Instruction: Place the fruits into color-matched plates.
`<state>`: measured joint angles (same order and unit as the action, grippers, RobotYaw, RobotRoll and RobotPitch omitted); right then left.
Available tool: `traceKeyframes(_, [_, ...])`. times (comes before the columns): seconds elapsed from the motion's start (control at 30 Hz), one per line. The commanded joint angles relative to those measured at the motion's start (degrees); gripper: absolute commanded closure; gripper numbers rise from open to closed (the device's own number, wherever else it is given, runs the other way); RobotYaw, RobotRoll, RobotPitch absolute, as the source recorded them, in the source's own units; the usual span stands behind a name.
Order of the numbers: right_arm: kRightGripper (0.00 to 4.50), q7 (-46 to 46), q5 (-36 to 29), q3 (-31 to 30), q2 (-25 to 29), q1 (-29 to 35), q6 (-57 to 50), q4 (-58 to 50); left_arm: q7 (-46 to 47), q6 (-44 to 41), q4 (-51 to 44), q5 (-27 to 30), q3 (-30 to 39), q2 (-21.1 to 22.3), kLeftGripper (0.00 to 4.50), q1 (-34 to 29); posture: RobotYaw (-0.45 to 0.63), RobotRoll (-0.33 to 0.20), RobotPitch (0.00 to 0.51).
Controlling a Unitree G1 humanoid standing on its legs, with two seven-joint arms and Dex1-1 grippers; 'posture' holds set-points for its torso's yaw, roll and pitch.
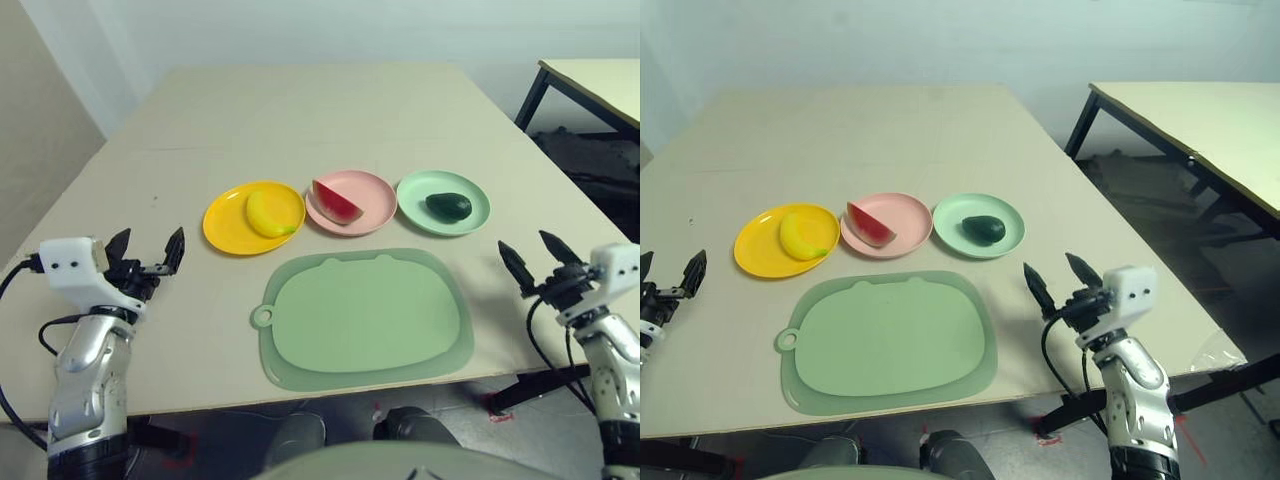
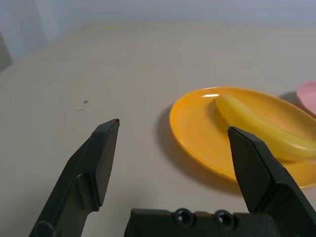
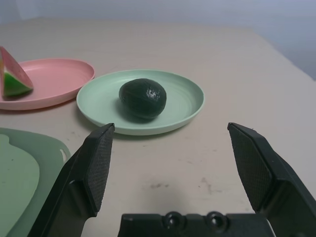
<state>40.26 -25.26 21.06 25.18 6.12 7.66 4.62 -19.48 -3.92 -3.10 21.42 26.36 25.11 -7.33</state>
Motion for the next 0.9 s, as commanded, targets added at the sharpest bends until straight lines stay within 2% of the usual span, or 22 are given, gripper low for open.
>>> traceKeyframes(0.03, [0.00,3.0,-1.9,0.7,0.8,2.5,0.4,-1.2,-0.8,1.2,2.3,-1.4,-0.9,0.0,0.02,0.4,0.03,0.000,0.000])
traceKeyframes(0.17, [0.00,5.3,-0.9,2.2,2.4,4.8,3.3,3.3,-1.5,2.1,3.9,-2.1,-0.8,0.1,0.02,0.5,0.02,0.000,0.000])
traceKeyframes(0.3, [0.00,4.3,-1.0,5.0,4.1,0.2,5.9,14.5,-2.4,3.8,5.9,-3.0,-1.0,0.1,0.02,-0.3,0.02,0.000,0.000])
traceKeyframes(0.43, [0.00,4.7,-0.6,6.0,5.6,-7.5,8.6,26.8,-3.0,4.9,9.7,-1.6,0.9,0.0,0.02,0.1,0.03,0.000,0.000])
traceKeyframes(0.57, [0.00,8.2,-0.1,4.9,6.4,-11.3,11.0,34.5,-2.7,4.5,13.3,1.1,4.7,1.4,0.02,1.4,0.05,0.000,0.000])
traceKeyframes(0.67, [0.00,10.5,-0.2,5.2,6.7,-13.4,13.0,39.5,-3.7,4.4,13.7,0.9,5.3,2.9,0.02,0.8,0.05,0.000,0.002])
traceKeyframes(0.8, [0.00,15.9,0.2,5.0,6.6,-16.5,19.0,47.9,-4.2,5.1,11.7,-0.9,4.2,2.8,0.02,-2.9,0.06,0.000,0.001])
traceKeyframes(0.9, [0.00,20.4,-0.4,4.8,5.5,-17.8,21.8,50.4,-4.5,5.9,8.8,-3.1,2.3,2.7,0.02,-6.0,0.08,0.000,0.004])
